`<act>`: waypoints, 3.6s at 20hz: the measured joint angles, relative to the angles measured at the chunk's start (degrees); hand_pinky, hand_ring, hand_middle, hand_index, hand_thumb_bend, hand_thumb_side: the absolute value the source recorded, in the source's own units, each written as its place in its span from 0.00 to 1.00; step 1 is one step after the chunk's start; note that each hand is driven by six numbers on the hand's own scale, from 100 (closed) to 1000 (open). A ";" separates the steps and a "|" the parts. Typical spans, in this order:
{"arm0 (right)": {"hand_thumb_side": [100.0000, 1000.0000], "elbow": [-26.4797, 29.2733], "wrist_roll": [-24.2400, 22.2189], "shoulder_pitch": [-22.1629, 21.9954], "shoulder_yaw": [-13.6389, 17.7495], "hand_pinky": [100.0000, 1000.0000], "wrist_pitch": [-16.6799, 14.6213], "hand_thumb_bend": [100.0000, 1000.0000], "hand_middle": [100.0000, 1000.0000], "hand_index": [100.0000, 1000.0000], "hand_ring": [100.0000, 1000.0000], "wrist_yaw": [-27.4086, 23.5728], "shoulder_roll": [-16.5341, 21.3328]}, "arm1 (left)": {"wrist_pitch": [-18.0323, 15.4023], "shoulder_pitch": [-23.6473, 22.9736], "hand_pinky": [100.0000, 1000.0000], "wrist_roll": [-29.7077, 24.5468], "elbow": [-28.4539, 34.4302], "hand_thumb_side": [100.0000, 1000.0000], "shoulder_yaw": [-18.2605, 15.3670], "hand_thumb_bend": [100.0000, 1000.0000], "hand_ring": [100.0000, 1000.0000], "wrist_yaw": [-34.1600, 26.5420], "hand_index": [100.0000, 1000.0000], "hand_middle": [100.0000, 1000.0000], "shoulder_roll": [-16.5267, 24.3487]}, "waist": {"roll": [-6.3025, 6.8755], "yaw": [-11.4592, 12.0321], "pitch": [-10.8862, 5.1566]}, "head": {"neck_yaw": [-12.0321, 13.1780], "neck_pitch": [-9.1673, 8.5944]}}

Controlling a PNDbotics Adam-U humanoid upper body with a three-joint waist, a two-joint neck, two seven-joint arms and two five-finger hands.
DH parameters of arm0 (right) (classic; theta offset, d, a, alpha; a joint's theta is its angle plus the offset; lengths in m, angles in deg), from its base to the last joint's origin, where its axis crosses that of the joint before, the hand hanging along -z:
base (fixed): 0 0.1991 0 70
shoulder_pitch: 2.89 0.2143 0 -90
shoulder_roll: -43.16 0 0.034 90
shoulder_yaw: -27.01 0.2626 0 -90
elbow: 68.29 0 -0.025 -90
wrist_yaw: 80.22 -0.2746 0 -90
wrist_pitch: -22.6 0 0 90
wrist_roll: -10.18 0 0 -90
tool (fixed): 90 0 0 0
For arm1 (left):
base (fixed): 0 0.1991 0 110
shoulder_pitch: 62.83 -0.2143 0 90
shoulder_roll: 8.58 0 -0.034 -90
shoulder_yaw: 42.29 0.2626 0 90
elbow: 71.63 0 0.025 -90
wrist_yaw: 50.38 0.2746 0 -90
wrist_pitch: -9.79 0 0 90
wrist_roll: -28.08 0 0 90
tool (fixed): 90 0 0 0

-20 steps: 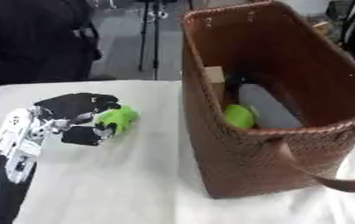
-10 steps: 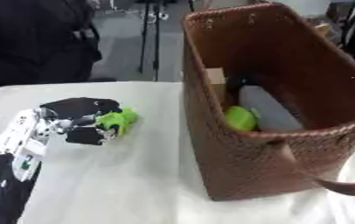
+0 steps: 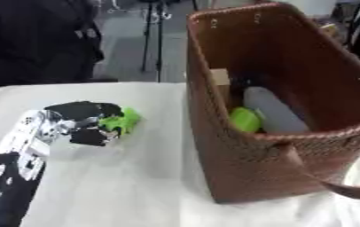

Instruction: Pick up objects on the table and place them in the box.

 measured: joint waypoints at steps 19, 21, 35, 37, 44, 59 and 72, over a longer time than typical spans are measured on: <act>0.90 0.00 -0.28 0.04 -0.01 0.77 -0.28 0.00 0.65 0.71 0.70 -0.50 -0.14 | -1.35 2.42 1.00 1.35 -6.25 1.00 0.35 0.00 0.93 1.59 1.00 1.00 0.50 | -0.01 -0.69 0.21 | 0.36 -0.50; 0.89 0.00 -0.29 0.04 -0.01 0.77 -0.29 0.00 0.65 0.72 0.70 -0.52 -0.14 | -1.51 2.53 1.00 1.51 -6.67 1.00 0.35 0.00 0.89 1.93 1.00 1.00 0.50 | 0.00 -0.69 0.21 | 0.39 -0.51; 0.89 0.00 -0.38 -0.15 -0.01 0.77 -0.38 0.00 0.65 0.72 0.70 -0.81 -0.14 | -2.32 4.21 1.00 2.32 -5.98 0.96 0.50 0.00 0.95 0.39 1.00 1.00 1.55 | 0.04 -0.34 0.17 | 0.37 -0.68; 0.89 0.00 -0.38 -0.27 -0.01 0.77 -0.38 0.00 0.65 0.72 0.70 -0.96 -0.13 | -2.58 4.56 1.00 2.58 -5.91 0.97 0.75 0.00 0.95 0.10 1.00 1.00 2.00 | 0.14 -0.17 -0.04 | 0.33 -0.68; 0.88 0.00 -0.26 -0.28 0.01 0.77 -0.26 0.00 0.65 0.72 0.70 -1.08 -0.07 | -3.03 4.83 1.00 3.02 -5.68 1.00 0.76 0.00 0.96 -0.73 1.00 1.00 3.05 | 0.39 0.13 -0.15 | 0.30 -0.97; 0.88 0.00 -0.23 -0.25 0.01 0.77 -0.23 0.00 0.65 0.72 0.70 -1.62 0.03 | -3.03 5.61 1.00 3.02 -8.12 1.00 0.69 0.00 0.98 -2.52 1.00 1.00 5.05 | 0.35 -0.37 -0.18 | 0.55 -1.73; 0.88 0.00 -0.42 -0.25 0.01 0.77 -0.42 0.00 0.65 0.71 0.70 -1.95 0.01 | -3.47 5.83 1.00 3.47 -11.32 1.00 0.69 0.00 0.99 -3.24 1.00 1.00 5.07 | 0.24 -0.67 -0.16 | 0.87 -1.46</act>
